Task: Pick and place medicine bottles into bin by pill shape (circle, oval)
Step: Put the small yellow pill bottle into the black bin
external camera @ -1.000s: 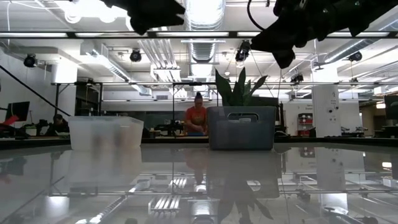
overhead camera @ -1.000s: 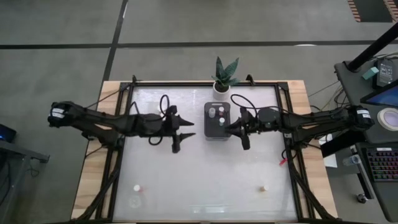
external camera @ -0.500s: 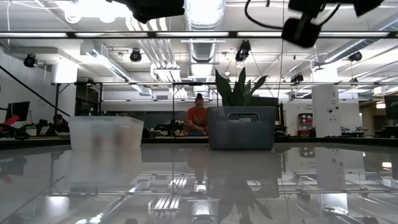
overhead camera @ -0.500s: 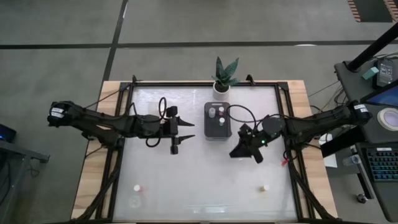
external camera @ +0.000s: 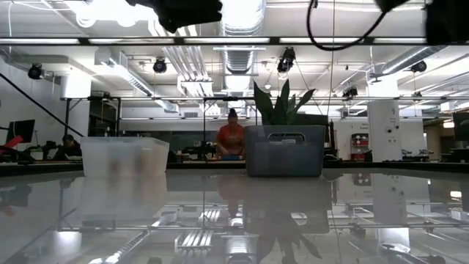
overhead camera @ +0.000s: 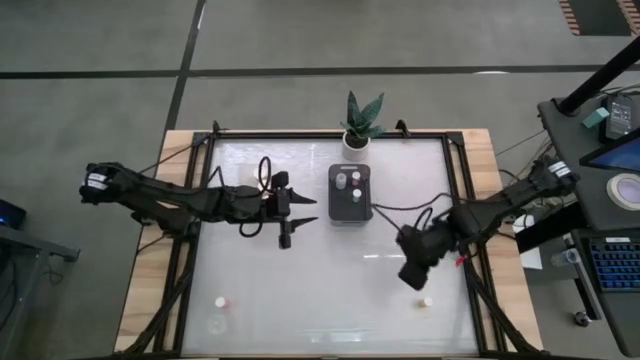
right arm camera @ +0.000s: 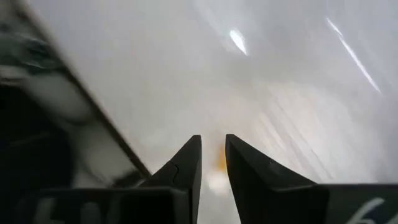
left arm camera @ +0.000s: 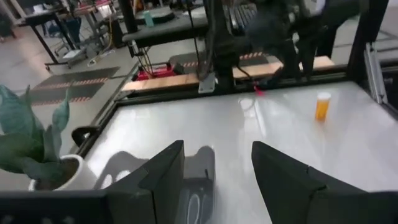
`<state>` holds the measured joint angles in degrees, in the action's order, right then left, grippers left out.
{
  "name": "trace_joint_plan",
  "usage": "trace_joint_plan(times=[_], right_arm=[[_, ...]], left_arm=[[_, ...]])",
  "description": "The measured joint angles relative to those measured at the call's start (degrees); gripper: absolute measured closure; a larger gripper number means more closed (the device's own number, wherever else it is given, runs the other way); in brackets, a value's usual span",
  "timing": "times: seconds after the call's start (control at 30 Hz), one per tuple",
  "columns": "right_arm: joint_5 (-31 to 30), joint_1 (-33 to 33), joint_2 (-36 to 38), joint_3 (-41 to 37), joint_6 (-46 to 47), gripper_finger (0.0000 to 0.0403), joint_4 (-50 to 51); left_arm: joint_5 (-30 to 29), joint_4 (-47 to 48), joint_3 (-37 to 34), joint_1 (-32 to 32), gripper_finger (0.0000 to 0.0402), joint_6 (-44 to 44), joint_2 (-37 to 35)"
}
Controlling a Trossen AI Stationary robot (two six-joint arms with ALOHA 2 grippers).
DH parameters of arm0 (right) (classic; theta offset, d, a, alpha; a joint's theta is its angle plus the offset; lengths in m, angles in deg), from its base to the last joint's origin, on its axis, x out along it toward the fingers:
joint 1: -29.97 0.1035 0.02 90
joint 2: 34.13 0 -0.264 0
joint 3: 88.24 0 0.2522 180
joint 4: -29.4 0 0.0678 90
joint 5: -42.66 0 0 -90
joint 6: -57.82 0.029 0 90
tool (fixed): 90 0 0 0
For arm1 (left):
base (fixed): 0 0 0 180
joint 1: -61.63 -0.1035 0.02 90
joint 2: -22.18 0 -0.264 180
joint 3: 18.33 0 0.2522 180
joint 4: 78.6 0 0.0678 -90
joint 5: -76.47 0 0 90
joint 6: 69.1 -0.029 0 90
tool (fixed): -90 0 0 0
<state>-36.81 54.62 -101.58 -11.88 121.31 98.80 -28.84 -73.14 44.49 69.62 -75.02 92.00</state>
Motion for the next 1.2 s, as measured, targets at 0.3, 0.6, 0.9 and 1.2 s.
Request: trace_joint_plan(times=[0.3, 0.6, 0.9, 1.2], right_arm=[[3.5, 13.7, -7.5, 7.8, 16.5, 0.0339, 15.4], [-2.0, 25.6, -7.0, 3.2, 34.5, 0.034, 11.8], [-6.4, 30.2, -6.8, -1.2, 43.5, 0.0304, 11.1], [-9.3, 30.2, -7.0, -2.8, 42.6, 0.0205, 3.7]], left_arm=[[0.0, -4.5, 0.1, 0.3, 0.0228, 2.3, 3.5], [0.0, -7.0, 0.0, 2.2, 0.0228, 5.7, 5.1], [0.1, -8.2, 0.1, 7.0, 0.0228, 5.6, 5.1], [0.1, -8.8, 0.0, 8.3, 0.0228, 5.6, 3.5]])
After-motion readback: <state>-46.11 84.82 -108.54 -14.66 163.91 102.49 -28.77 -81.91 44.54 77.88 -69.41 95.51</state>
